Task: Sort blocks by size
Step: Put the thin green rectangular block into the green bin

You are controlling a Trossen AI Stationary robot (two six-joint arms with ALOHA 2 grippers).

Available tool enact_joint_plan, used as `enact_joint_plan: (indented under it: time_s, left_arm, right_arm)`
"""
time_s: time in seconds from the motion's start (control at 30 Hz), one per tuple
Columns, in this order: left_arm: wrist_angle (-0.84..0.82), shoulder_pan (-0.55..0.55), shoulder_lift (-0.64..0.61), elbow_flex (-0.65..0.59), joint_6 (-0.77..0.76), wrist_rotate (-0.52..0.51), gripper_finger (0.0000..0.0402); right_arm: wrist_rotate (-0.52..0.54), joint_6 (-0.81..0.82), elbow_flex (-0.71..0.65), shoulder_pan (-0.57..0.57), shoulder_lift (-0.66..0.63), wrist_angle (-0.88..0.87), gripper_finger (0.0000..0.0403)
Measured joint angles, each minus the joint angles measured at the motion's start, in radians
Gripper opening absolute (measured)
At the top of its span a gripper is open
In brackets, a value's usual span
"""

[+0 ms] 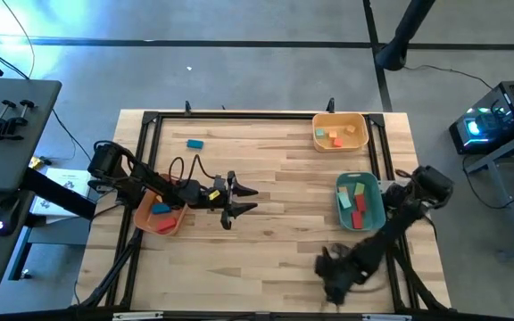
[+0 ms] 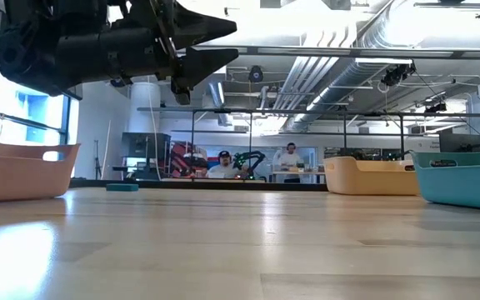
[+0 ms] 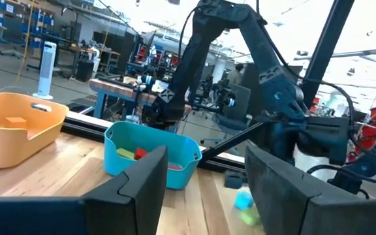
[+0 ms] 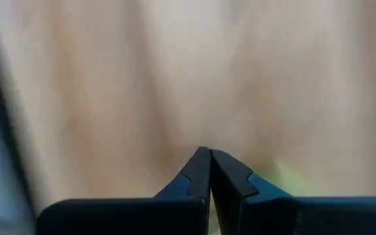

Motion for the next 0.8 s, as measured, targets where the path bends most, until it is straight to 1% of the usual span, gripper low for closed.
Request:
enact_joint_plan:
  time_s: [0.13,0.17,0.23,0.27,0.3,0.37,0.43,0.53,0.63,0.73,0.8]
  left_arm:
    - [-0.001,0.000,0.000,0.000,-0.009,0.000,0.0193]
    - [-0.001,0.000,0.000,0.000,-0.017,0.000,0.0193]
    - [-0.001,0.000,0.000,0.000,-0.028,0.000,0.0193]
    - [-0.001,0.000,0.000,0.000,-0.029,0.000,0.0193]
    - [-0.001,0.000,0.000,0.000,-0.029,0.000,0.0193]
    - [-0.003,0.000,0.000,0.000,-0.029,0.000,0.0193]
    - [-0.003,0.000,0.000,0.000,-0.029,0.000,0.0193]
    - [-0.004,0.000,0.000,0.000,-0.029,0.000,0.0193]
    - [-0.015,0.000,0.000,0.000,-0.029,-0.008,0.0193]
    - [-0.023,0.000,0.000,0.000,-0.029,-0.028,0.0193]
    - [-0.023,0.000,0.000,0.000,-0.030,-0.037,0.0193]
  right_arm:
    - [0.139,-0.308,-0.002,-0.143,0.002,-0.023,0.0004]
    - [0.141,-0.362,-0.001,-0.179,0.001,-0.030,0.0004]
    - [0.185,-0.436,0.001,-0.235,-0.007,-0.070,0.0004]
    - [0.177,-0.454,0.004,-0.257,-0.014,-0.099,0.0004]
    - [0.194,-0.469,0.016,-0.270,-0.022,-0.126,0.0004]
    - [0.185,-0.468,0.045,-0.268,-0.056,-0.200,0.0004]
    - [0.156,-0.423,0.071,-0.245,-0.085,-0.302,0.0004]
    - [0.066,-0.301,0.076,-0.188,-0.133,-0.391,0.0004]
    - [-0.010,-0.176,0.044,-0.105,-0.180,-0.379,0.0004]
    - [-0.018,-0.081,-0.010,-0.041,-0.186,-0.344,0.0004]
    - [-0.032,-0.067,-0.047,-0.019,-0.184,-0.271,0.0004]
